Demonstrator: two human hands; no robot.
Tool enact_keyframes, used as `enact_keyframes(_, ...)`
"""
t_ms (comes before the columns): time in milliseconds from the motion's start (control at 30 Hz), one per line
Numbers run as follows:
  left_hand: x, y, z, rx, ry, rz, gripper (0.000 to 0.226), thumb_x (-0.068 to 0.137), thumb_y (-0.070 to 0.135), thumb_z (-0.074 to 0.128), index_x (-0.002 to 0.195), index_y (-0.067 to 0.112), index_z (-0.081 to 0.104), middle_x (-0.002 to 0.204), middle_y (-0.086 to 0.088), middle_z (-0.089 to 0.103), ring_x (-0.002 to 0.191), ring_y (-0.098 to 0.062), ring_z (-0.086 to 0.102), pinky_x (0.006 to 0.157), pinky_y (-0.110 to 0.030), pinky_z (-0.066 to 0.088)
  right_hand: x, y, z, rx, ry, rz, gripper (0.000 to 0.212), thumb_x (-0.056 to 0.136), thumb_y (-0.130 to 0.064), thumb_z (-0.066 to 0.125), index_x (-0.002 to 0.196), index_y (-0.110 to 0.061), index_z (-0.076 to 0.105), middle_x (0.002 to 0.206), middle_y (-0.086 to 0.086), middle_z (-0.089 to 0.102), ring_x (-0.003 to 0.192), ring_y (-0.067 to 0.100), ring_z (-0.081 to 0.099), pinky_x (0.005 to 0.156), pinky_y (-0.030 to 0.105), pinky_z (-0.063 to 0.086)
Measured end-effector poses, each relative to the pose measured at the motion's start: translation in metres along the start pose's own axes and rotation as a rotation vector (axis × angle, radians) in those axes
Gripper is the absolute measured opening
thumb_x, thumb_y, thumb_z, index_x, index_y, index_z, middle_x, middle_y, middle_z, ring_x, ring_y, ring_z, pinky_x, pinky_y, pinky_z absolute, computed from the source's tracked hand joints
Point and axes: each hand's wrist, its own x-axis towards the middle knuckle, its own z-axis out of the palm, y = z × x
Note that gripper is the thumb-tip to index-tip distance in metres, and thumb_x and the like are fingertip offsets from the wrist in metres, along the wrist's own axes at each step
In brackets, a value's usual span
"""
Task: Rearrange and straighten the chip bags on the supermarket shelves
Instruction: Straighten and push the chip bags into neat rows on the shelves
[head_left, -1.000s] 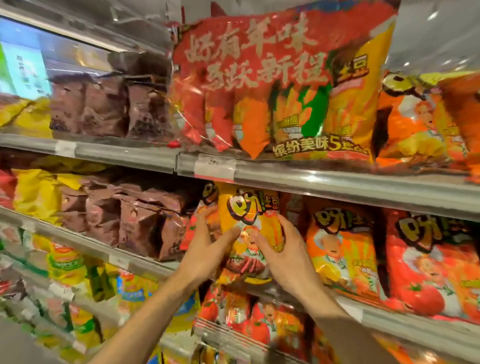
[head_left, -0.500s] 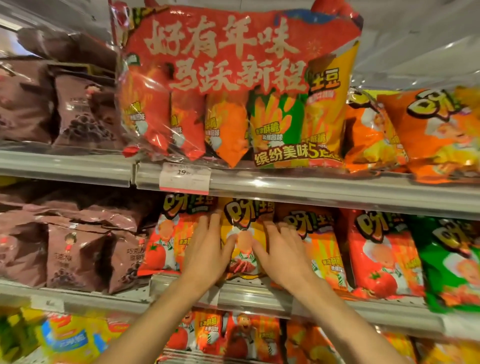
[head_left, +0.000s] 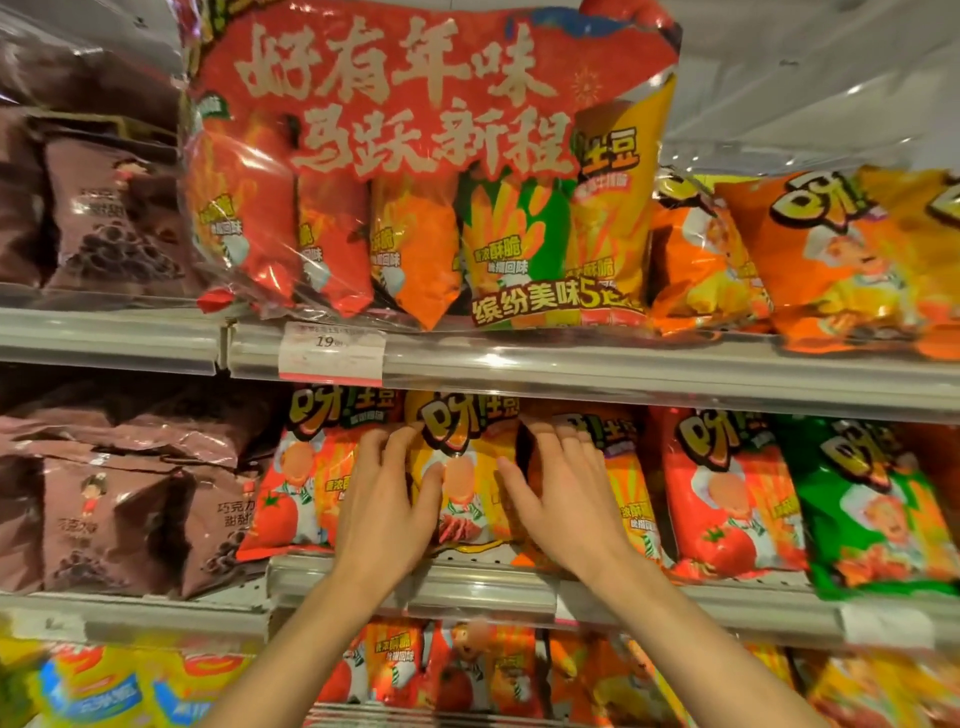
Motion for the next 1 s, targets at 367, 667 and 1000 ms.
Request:
enact_keyframes(367, -0.015, 0.106, 0.069, -0.119, -0.019, 0.084, 0.051, 0.089, 0.038, 0.057, 0.137, 0.025, 0.049, 0.123, 0.004, 0.047, 0.107, -0.013, 0.054, 0.090, -0.021, 0.036, -0.025, 0.119, -0.069, 0.040, 0.186, 0.235, 0.063, 0.093, -0.055, 0.044, 0.121, 0.001, 0.056, 0.110, 0.024, 0.060, 0.106, 0.041, 0.054, 0.090, 0.049, 0.045)
enact_keyframes(667, -0.008, 0.194, 0.147, -0.015, -0.247, 0.041, 0.058, 0.095, 0.040, 0.056, 0.145, 0.025, 0.032, 0.134, -0.010, 0.047, 0.124, -0.032, 0.050, 0.096, -0.036, 0.040, -0.031, 0.209, -0.119, 0.135, -0.047, 0.358, 0.068, 0.094, -0.049, 0.056, 0.141, -0.002, 0.040, 0.136, 0.023, 0.050, 0.128, 0.037, 0.046, 0.099, 0.038, 0.039)
enact_keyframes(1000, 0.000, 0.206, 0.177, 0.209, -0.384, 0.073, 0.062, 0.097, 0.046, 0.048, 0.150, 0.019, 0.030, 0.118, -0.014, 0.062, 0.111, -0.032, 0.059, 0.086, -0.039, 0.048, -0.029, 0.227, -0.110, 0.140, -0.260, 0.391, 0.055, 0.100, -0.046, 0.047, 0.138, -0.008, 0.039, 0.121, 0.012, 0.063, 0.109, 0.030, 0.062, 0.078, 0.033, 0.045)
